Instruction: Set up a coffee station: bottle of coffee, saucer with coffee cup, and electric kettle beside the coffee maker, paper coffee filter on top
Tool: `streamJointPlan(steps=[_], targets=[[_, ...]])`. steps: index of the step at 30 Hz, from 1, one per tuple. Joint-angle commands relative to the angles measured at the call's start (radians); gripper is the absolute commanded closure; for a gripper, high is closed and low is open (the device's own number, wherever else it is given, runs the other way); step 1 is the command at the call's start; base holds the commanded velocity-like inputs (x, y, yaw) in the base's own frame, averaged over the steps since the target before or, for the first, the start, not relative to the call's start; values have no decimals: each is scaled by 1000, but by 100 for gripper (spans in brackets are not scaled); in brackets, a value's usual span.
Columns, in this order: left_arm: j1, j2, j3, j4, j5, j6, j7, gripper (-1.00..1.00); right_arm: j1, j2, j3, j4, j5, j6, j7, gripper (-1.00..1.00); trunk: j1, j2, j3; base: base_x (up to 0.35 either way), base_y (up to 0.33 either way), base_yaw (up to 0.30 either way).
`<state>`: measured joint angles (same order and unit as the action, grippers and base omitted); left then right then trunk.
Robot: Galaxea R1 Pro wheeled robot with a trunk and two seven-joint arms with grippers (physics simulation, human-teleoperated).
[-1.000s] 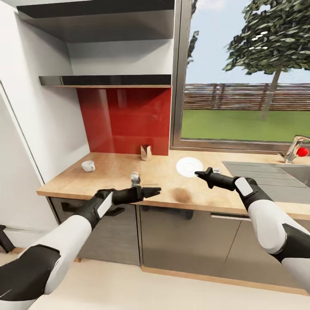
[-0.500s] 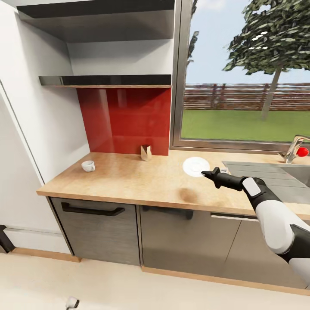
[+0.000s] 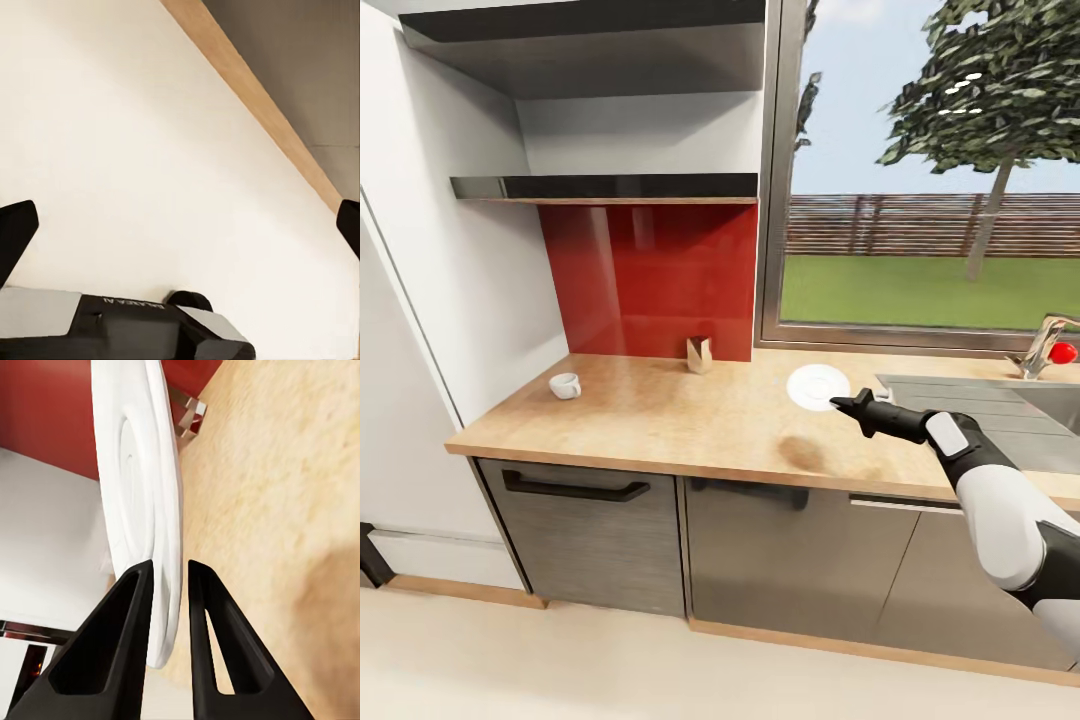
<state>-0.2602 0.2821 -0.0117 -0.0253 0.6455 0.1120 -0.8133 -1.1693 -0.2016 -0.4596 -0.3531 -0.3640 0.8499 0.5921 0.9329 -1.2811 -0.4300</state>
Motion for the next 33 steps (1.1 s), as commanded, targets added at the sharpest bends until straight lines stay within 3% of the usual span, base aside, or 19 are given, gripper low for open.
streamJointPlan(steps=[1,6,14,15,16,17,19,23,25,33], targets=[[0,-1,5,0,8,11,10,-100,-1,0,-8,0,2,6,5,100,0,-1,-1,0,0,0],[1,-7,27,-1,8,11,62,-100,-1,-9,-7,0,2,6,5,100,0,-1,-1,0,0,0],[1,-7,30,-1,8,10,67,-100,-1,-13,-6,0,2,6,6,100,0,-1,-1,0,0,0],[1,-7,30,-1,8,9,68,-100,3,-16,-5,-2,5,4,73,100,0,-1,-1,0,0,0],[1,-7,30,-1,8,9,68,-100,4,-17,-4,-3,7,4,92,100,0,-1,-1,0,0,0],[1,-7,30,-1,8,9,68,-100,8,-17,-4,-25,10,2,139,100,0,-1,-1,0,0,0],[1,-7,30,-1,8,8,68,-100,47,-17,-3,-118,13,2,170,100,0,-1,-1,0,0,0],[1,-7,30,-1,8,8,68,-100,150,-17,-2,-318,12,30,185,100,0,-1,-1,0,0,0],[1,-7,30,-1,8,7,69,-100,194,-16,-3,-418,12,90,188,100,0,-1,-1,0,0,0],[1,-7,31,-1,8,5,69,-100,249,-16,-5,-525,8,141,191,100,0,-1,-1,0,0,-16]])
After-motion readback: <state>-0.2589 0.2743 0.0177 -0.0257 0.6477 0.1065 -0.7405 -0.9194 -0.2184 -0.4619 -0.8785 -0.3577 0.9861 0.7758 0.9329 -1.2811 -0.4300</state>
